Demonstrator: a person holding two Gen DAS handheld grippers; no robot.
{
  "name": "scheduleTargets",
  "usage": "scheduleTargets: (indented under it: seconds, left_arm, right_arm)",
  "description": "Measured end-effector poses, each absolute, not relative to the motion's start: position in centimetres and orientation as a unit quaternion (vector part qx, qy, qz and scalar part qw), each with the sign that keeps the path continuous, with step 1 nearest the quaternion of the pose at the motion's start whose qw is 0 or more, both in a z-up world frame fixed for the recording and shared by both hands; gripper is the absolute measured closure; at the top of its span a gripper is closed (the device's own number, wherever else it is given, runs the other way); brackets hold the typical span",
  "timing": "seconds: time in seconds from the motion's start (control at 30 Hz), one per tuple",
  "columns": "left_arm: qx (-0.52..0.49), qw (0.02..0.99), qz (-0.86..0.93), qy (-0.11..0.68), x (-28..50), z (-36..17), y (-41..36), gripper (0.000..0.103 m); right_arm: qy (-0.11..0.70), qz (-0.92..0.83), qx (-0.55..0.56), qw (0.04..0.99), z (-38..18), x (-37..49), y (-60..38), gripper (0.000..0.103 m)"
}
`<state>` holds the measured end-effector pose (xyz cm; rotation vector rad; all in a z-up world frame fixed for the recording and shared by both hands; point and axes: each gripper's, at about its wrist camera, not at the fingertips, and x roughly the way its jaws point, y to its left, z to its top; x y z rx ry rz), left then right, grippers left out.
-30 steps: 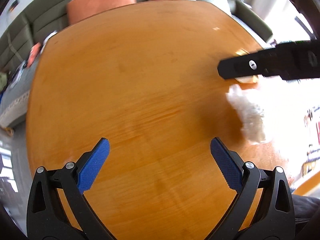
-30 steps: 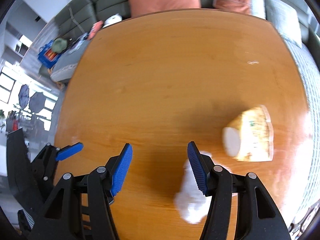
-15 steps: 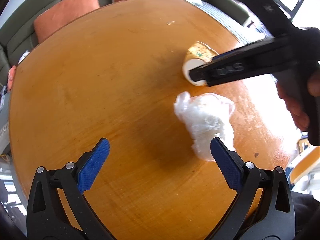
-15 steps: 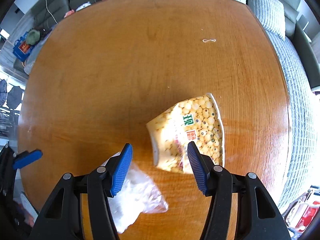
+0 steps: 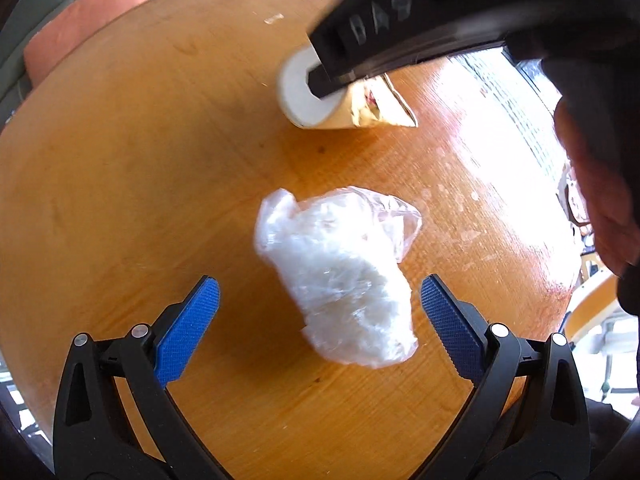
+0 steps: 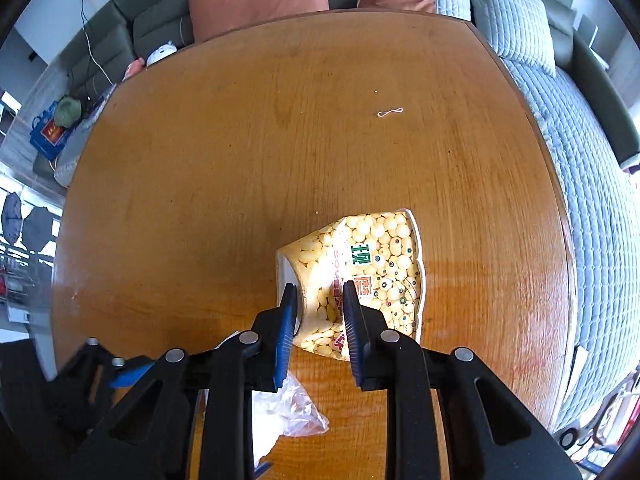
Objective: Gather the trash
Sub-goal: 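Grasp the clear plastic bag with the left tool while the right tool grasps the yellow snack bag, then carry the plastic bag and snack bag over the black bin with both tools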
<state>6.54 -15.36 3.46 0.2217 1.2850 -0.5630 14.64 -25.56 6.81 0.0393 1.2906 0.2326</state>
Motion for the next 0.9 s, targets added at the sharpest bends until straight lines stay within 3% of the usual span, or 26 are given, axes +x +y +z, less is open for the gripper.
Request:
scheduleTargets:
  seconds: [0.13, 0.2, 0.9]
  left_arm:
    - [0.107, 0.764, -0.246, 0.586, 6.8, 2.4, -16.0, 0.010]
    - [0.103, 0.761, -0.249, 0.590, 6.7, 1.8, -16.0, 0.052]
    - [0.039, 0.807, -0.199, 0.554, 5.1, 4.1, -6.8, 0.053]
  right_arm:
    - [0.599, 0.110, 0.023, 0.793, 7.2, 14.7, -25.7, 0.078]
    - [0.598, 0.111, 0.024, 0.793, 7.3, 14.4, -25.8, 0.078]
    - [0.581, 0.168, 0.001, 0.796, 9.8, 12.2, -16.6, 0.078]
